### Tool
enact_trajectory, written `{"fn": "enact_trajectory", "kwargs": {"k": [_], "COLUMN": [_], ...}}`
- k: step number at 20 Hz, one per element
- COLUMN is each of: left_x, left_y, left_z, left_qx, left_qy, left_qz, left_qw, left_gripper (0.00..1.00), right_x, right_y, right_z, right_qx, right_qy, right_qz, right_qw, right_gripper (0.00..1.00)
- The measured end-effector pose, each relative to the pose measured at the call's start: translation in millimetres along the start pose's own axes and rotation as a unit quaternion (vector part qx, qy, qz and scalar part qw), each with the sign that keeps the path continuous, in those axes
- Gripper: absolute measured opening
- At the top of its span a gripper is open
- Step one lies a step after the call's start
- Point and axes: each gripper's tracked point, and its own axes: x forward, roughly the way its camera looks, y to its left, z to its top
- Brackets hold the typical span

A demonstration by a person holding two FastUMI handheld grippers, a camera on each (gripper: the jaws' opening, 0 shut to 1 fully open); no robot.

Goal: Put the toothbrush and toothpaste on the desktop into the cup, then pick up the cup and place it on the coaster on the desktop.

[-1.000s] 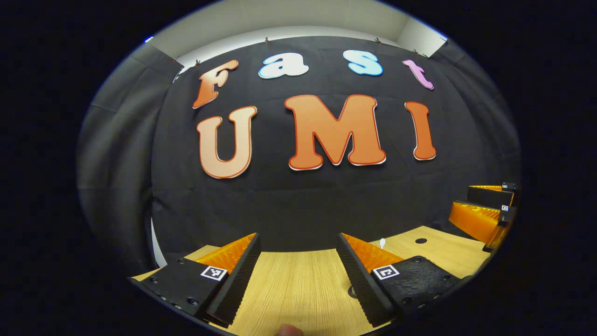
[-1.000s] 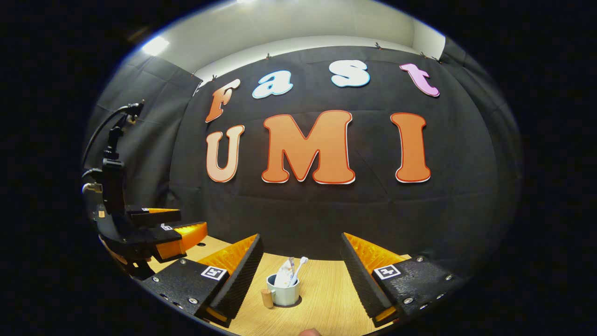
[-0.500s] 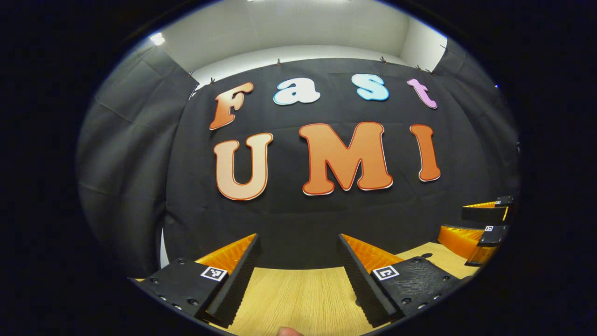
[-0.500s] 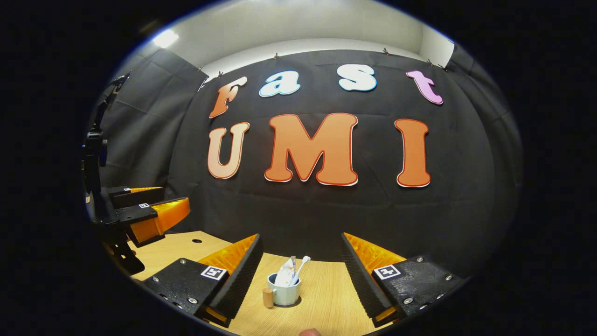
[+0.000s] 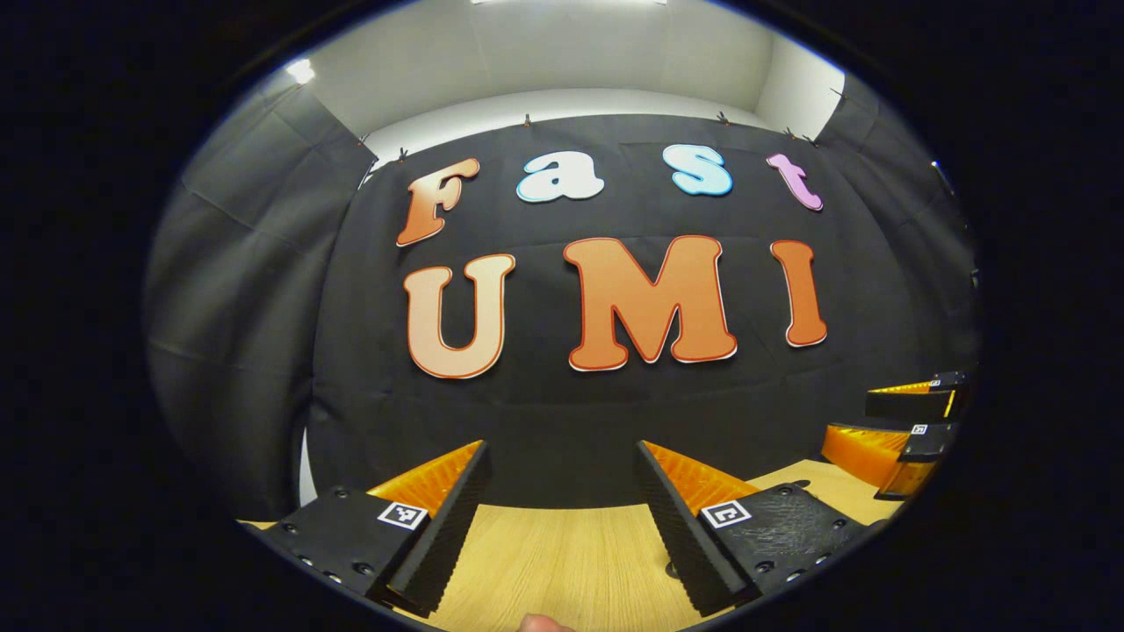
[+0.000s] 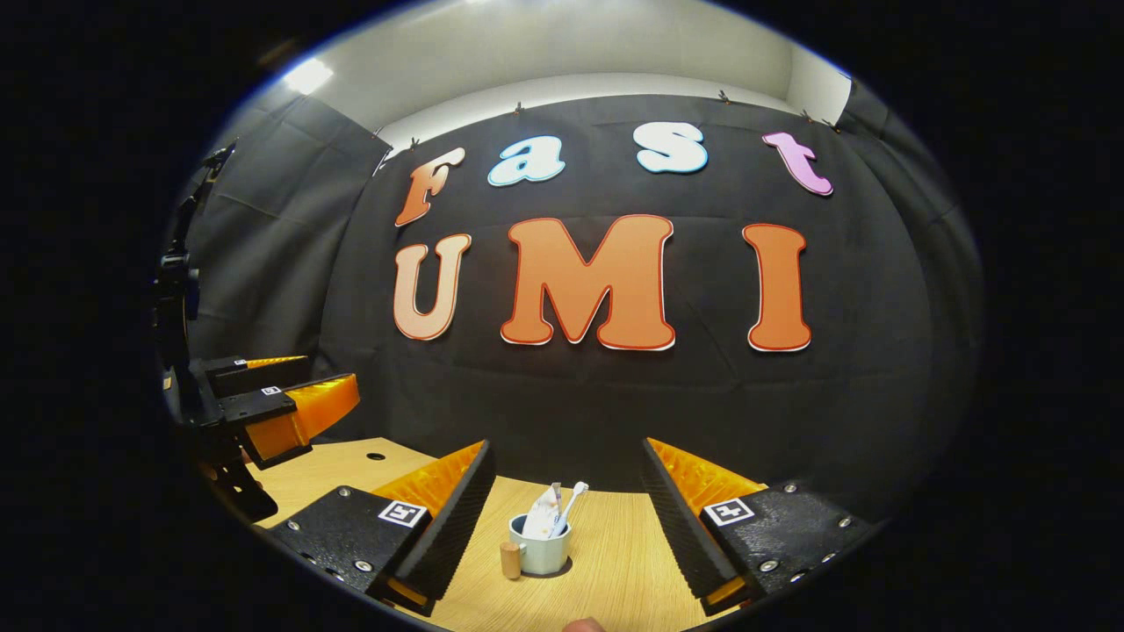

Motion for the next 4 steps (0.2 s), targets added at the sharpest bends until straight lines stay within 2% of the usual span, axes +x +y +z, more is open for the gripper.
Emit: {"fn": "enact_trajectory", "kwargs": {"k": [2,4], "left_x": [-0.4,-0.5], "left_y": [-0.5,1.5], "left_z": [-3.3,-7.6], "left_qx": [-0.008,-0.013], "left_qy": [0.006,0.009], "left_qz": [0.0,-0.001], "left_qw": [1.0,1.0], "left_gripper": [0.99,0.97], "right_x": [0.1,1.8], "right_y": [1.1,2.7], "right_z": [0.8,0.9], "right_qx": [0.001,0.0], "right_qy": [0.001,0.0], "right_qz": [0.002,0.003], "right_qw": [1.0,1.0], "right_gripper": [0.99,1.0]}}
